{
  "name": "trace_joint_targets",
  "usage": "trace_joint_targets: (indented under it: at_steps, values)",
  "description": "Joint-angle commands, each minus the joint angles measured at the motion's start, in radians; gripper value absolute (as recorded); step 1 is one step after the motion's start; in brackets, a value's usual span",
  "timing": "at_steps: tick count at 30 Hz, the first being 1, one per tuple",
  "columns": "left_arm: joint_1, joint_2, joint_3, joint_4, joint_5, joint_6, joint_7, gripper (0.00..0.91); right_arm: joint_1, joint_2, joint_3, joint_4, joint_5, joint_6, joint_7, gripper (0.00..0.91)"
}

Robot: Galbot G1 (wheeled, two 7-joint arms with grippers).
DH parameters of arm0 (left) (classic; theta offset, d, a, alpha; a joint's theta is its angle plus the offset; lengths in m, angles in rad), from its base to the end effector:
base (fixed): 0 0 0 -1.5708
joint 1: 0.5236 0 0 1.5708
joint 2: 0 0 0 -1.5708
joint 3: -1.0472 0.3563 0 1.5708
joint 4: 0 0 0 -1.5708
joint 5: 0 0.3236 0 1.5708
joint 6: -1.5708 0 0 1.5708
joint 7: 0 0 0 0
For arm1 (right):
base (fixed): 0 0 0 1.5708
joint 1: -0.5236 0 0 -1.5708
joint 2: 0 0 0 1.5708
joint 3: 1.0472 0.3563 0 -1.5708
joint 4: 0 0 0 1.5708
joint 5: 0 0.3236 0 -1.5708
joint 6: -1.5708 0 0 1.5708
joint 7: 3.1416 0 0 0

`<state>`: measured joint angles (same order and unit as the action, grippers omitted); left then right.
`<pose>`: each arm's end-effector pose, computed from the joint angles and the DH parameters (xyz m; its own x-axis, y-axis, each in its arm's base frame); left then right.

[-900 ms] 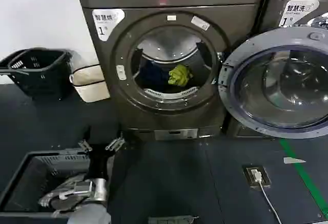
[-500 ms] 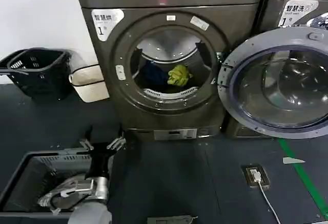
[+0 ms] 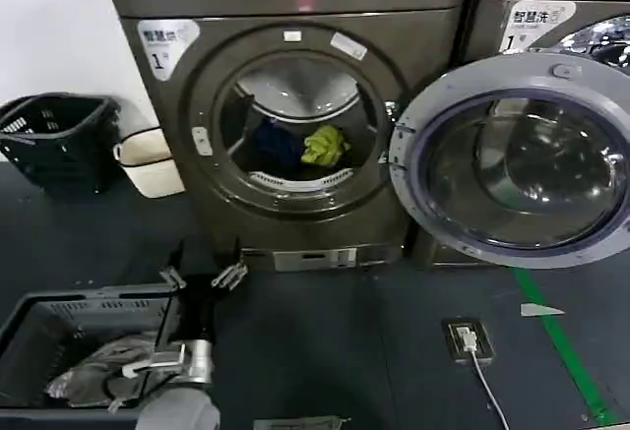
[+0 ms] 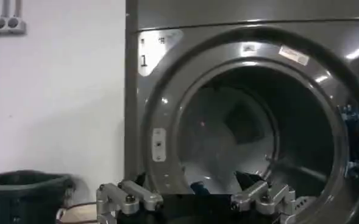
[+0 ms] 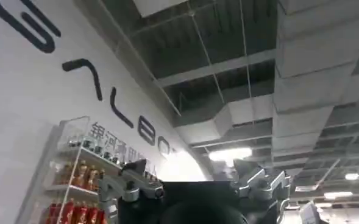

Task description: Grasp the clothes from the dryer.

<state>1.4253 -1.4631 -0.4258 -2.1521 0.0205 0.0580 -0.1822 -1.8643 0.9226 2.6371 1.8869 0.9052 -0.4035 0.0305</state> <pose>0.1835 -0.0071 -0.2670 -0.9880 -0.0447 -0.1480 -0.0538 0.9969 0.0576 -0.1414 -0.3643 0.0851 -0.2772 0.7526 -0.5973 0.9400 0.3412 -0.0064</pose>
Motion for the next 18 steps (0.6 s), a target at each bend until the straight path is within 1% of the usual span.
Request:
trace_joint_targets:
  at_steps: [1,3,18]
  values:
    - [-0.001,-0.001,0.002,0.002,0.002,0.001,0.002,0.907,0.001,0.000,0.001,-0.001,-0.010,-0.007,0.006,0.907]
    - [-0.002,-0.002,0.004,0.003,0.004,0.002,0.002,0.907,0.001,-0.001,-0.002,-0.009,-0.036,-0.029,0.026,0.907]
    - [-0.005,-0.002,0.004,0.004,0.002,0.003,0.004,0.907,0.000,-0.005,-0.001,0.000,-0.021,-0.035,0.020,0.907]
